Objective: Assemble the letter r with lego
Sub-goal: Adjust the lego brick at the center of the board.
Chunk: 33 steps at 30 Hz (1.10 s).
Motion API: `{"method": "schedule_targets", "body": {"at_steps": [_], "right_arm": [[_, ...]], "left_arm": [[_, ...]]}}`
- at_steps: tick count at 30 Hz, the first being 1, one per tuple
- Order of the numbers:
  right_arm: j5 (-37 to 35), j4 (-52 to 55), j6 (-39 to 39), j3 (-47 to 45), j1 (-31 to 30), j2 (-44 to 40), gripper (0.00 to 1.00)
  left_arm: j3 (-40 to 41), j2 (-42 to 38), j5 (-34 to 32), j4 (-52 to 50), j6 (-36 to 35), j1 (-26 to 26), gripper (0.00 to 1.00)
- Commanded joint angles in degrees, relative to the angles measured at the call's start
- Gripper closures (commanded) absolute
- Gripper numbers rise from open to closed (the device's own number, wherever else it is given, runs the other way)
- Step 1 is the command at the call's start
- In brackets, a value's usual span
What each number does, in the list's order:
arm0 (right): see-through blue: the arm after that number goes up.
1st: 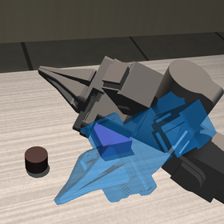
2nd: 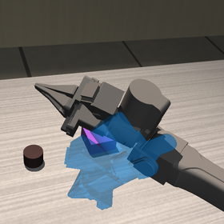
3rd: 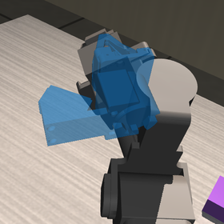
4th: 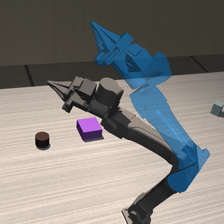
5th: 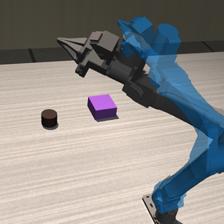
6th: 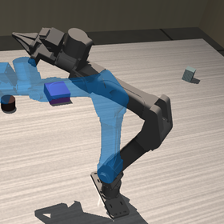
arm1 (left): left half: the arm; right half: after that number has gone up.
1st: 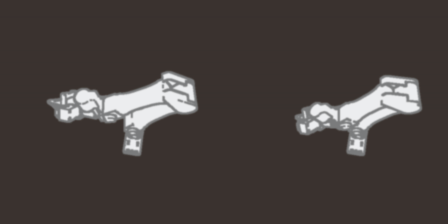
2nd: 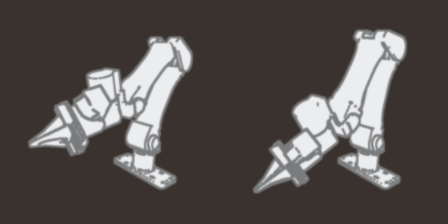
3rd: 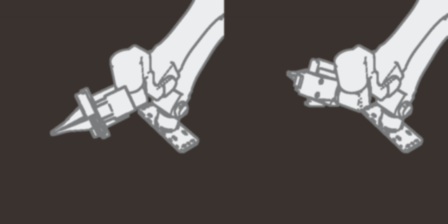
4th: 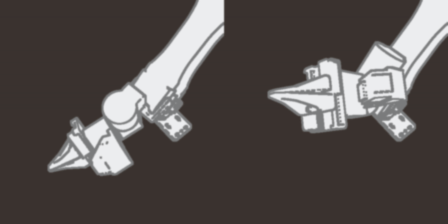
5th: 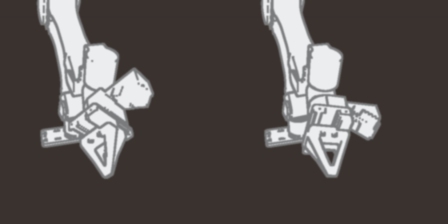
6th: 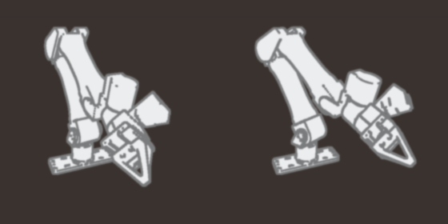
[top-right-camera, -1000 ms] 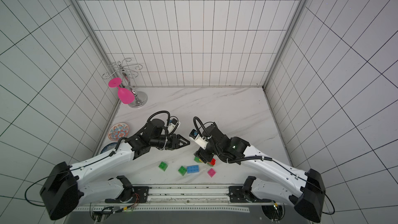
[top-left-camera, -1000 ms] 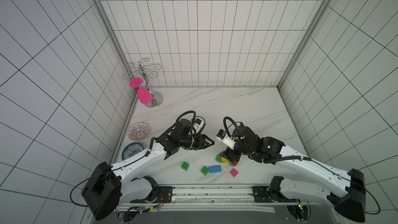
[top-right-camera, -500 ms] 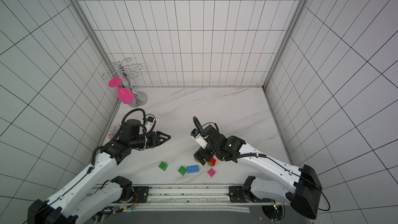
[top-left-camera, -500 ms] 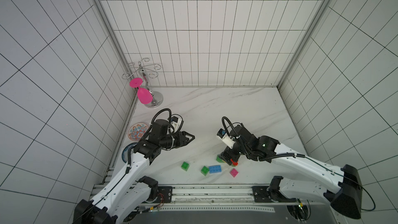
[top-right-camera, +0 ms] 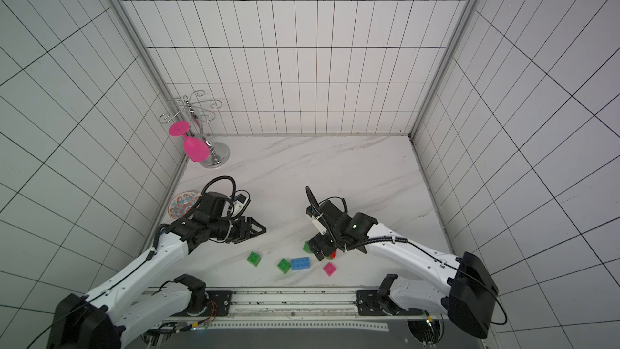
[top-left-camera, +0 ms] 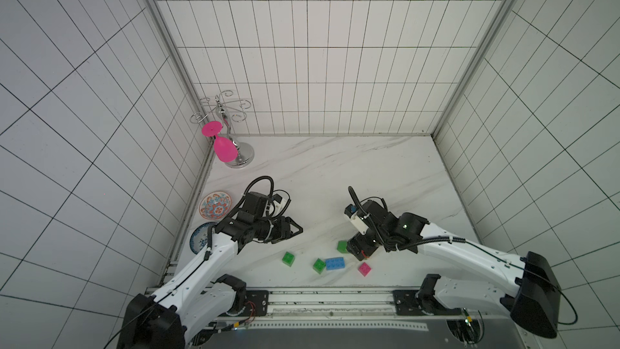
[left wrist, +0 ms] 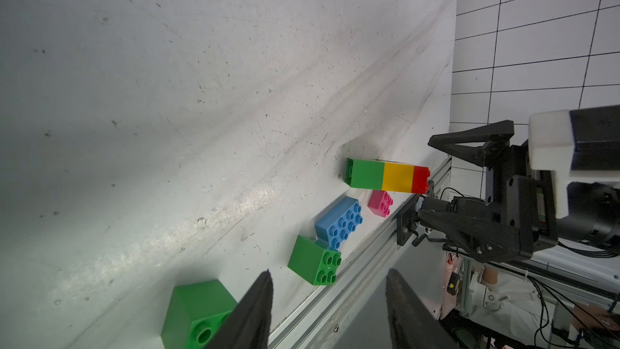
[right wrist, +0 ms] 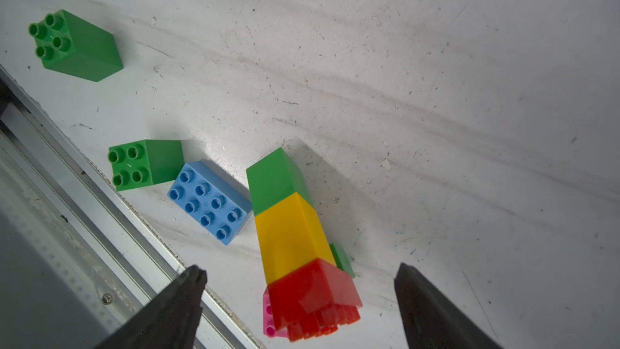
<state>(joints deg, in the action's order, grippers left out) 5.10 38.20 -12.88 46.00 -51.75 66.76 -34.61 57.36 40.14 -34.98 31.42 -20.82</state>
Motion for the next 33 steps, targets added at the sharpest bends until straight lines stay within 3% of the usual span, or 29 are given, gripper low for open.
{"method": "schedule_targets", "body": {"at_steps": [1, 9, 20, 33], "right_arm": [[1.49, -0.25, -6.73, -1.77, 0.33, -1.16, 0.09], [0.32, -0.17, -5.12, -2.95, 0.37, 2.45, 0.1], [0.93, -1.35, -4.49, -1.53, 0.37, 9.8, 0.19], [0.26, -5.85, -6.43, -2.13, 1.68, 12.88, 0.27]], "left_arm": [[-2.28, 1.07, 1.28, -0.43, -2.68, 0.21, 0.45], [-0.05, 0.41, 1.65, 1.58, -1.51, 0.16, 0.45], [-0.28, -0.48, 1.9, 0.82, -1.45, 0.16, 0.45], [-0.48, -0.87, 1.78, 0.42, -1.22, 0.16, 0.45]]}}
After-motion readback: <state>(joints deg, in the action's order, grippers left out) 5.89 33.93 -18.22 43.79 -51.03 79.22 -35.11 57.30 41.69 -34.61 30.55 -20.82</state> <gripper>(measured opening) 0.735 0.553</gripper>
